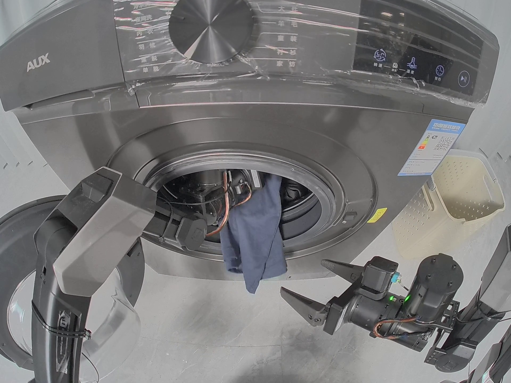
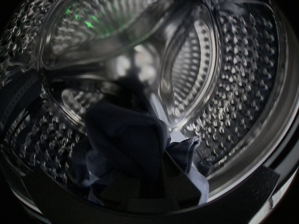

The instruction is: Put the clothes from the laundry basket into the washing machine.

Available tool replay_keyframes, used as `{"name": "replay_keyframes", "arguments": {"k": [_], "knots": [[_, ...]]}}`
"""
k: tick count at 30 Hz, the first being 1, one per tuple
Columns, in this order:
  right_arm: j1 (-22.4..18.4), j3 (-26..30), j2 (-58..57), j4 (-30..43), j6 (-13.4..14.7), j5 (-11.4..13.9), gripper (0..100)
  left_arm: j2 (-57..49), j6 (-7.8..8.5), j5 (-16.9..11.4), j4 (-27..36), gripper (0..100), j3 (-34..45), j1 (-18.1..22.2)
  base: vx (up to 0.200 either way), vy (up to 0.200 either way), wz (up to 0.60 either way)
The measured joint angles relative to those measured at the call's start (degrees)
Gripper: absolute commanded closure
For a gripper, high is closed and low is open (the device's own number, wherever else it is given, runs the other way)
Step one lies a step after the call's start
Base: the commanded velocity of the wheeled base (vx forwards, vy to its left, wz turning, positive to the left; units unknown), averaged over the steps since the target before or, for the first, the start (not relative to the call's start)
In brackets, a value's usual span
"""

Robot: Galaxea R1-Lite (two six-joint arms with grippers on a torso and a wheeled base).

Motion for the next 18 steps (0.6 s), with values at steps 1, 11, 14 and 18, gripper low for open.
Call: {"name": "replay_keyframes", "arguments": {"k": [1, 11, 14, 18], "knots": [[0.0, 0.0, 0.0, 0.0, 0.0, 0.0, 0, 0.4, -0.24, 0.6, -0.9, 100, -1.3, 0.2, 0.0, 0.0, 0.0], [-0.1, 0.0, 0.0, 0.0, 0.0, 0.0, 0, 2.1, -0.57, 1.1, -2.5, 0, -1.4, 0.7, 0.0, 0.0, 0.0], [-0.1, 0.1, 0.0, 0.0, 0.0, 0.0, 0, 1.0, -0.57, 0.4, -1.4, 0, 1.3, 0.2, 0.0, 0.0, 0.0], [-0.1, 0.1, 0.1, 0.0, 0.0, 0.0, 0, -1.5, -0.16, -0.6, 4.2, 0, 6.5, -0.4, 0.0, 0.0, 0.0]]}}
